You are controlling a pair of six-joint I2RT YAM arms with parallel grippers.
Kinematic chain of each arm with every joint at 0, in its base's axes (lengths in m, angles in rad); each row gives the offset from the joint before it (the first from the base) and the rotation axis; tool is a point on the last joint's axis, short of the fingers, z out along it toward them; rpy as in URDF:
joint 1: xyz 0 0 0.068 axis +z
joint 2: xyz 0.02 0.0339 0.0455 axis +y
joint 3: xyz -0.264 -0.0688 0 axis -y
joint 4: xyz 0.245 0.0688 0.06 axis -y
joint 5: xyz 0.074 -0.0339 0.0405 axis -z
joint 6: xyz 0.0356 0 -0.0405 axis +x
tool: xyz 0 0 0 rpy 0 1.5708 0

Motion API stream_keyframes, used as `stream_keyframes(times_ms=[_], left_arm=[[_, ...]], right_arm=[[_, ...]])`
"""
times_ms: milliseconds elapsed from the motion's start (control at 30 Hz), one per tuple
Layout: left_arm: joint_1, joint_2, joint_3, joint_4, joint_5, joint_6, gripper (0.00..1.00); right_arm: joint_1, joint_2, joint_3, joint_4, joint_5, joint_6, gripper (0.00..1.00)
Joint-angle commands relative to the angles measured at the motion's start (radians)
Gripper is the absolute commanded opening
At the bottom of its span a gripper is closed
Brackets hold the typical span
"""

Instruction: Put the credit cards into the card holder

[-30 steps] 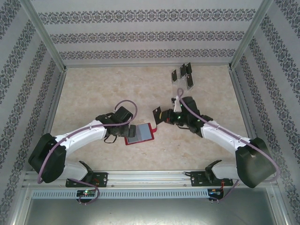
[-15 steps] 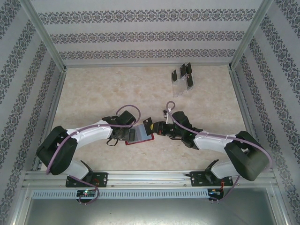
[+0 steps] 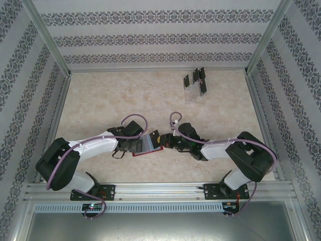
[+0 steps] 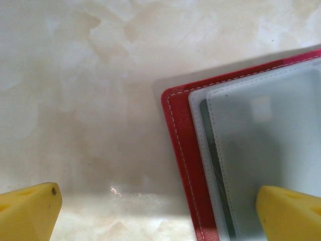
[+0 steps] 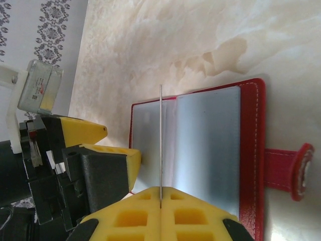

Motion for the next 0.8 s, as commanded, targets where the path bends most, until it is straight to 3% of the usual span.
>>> stream_keyframes(times_ms=[0, 767], left_arm=[[-0.011, -0.009, -0.030, -0.025, -0.035, -0.020, 1.00], [-0.011, -0.017, -0.053, -0.039, -0.040, -0.036, 1.00]], right_arm=[[0.024, 0.035, 0.002, 0.095, 0.006, 0.011, 0.00], [0.058, 0.233, 0.051, 0.302, -0.037, 0.061, 0.00]])
